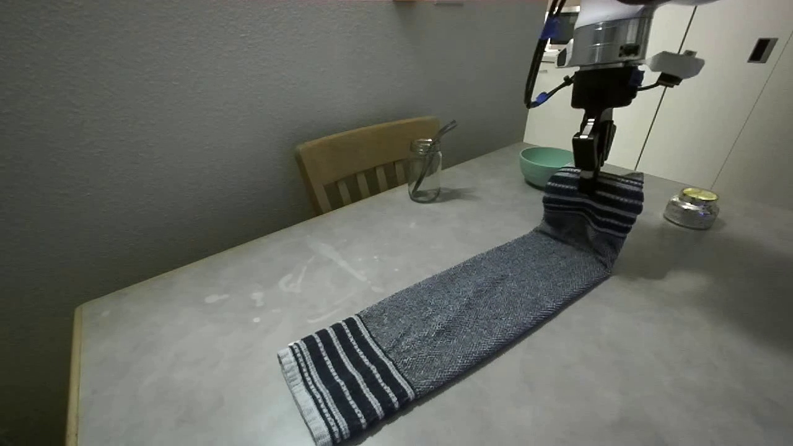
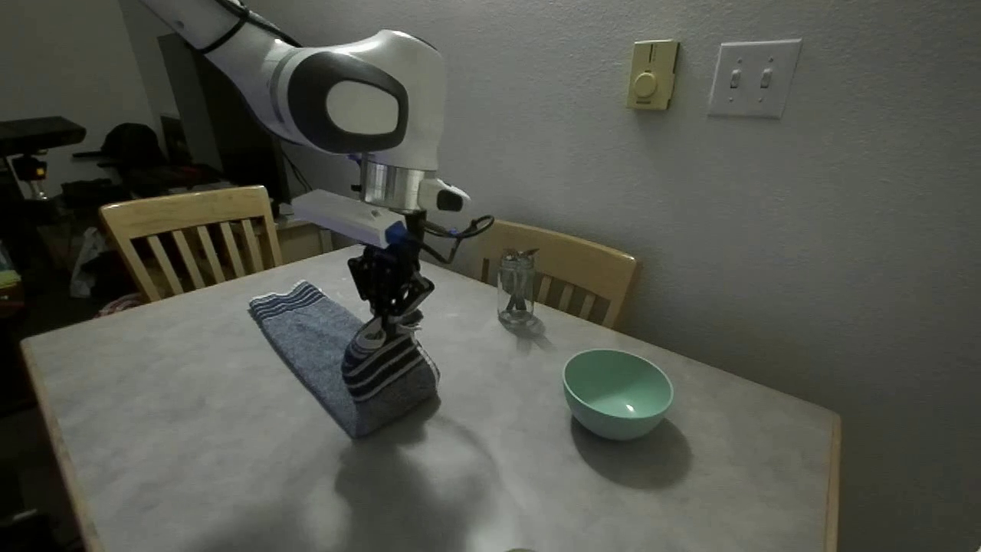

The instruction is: Fold the towel on the table in half

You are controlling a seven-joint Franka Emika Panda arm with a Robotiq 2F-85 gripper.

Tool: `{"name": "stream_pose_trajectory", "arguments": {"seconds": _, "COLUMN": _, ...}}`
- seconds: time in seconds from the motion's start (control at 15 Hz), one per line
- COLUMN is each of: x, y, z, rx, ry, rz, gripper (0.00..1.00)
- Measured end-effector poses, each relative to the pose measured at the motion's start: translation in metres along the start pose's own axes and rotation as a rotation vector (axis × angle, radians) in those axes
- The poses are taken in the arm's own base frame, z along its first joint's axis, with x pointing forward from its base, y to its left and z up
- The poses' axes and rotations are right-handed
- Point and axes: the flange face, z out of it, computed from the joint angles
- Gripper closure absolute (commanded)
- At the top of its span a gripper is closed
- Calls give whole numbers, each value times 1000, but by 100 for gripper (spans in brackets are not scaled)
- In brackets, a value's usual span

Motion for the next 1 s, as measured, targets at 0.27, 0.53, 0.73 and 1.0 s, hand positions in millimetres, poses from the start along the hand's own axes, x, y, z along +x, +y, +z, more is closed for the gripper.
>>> {"name": "stream_pose_trajectory", "arguments": {"seconds": 0.27, "x": 18, "y": -54, "z": -1, "rx": -4, "ry": -15, "rz": -41, "gripper": 97}}
{"name": "stream_pose_trajectory", "arguments": {"seconds": 0.53, "x": 42, "y": -98, "z": -5, "rx": -1, "ry": -28, "rz": -98, "gripper": 97}}
{"name": "stream_pose_trajectory", "arguments": {"seconds": 0.73, "x": 61, "y": -127, "z": -5, "rx": 6, "ry": -35, "rz": -151, "gripper": 97}}
{"name": "stream_pose_trajectory", "arguments": {"seconds": 1.0, "x": 85, "y": -165, "z": 5, "rx": 14, "ry": -45, "rz": -208, "gripper": 97}}
